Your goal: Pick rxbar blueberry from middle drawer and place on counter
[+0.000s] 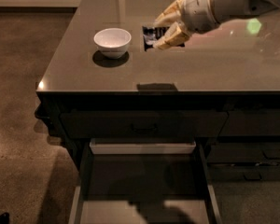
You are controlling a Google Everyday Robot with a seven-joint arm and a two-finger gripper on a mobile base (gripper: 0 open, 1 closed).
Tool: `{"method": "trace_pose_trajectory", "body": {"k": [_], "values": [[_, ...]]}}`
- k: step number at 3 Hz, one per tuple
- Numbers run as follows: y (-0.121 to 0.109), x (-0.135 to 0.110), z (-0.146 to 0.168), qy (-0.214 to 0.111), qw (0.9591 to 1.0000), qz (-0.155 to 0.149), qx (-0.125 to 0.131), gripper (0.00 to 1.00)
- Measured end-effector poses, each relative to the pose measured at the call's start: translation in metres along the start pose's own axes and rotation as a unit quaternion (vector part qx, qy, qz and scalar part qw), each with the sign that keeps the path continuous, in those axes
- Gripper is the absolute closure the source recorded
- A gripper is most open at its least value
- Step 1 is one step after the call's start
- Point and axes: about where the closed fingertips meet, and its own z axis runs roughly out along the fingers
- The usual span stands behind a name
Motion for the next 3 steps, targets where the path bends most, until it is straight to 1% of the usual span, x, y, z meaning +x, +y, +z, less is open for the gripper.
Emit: {"method": "trace_pose_trajectory", "body": {"k": [1, 2, 3], "values": [[-0.015, 0.013, 0.016, -0.017, 0.9991, 0.029, -0.027, 1.00], [-0.017, 0.024, 0.030, -0.043, 0.9951, 0.066, -0.060, 1.00], [-0.019, 0.031, 0.037, -0.060, 0.9911, 0.088, -0.080, 1.00]]}}
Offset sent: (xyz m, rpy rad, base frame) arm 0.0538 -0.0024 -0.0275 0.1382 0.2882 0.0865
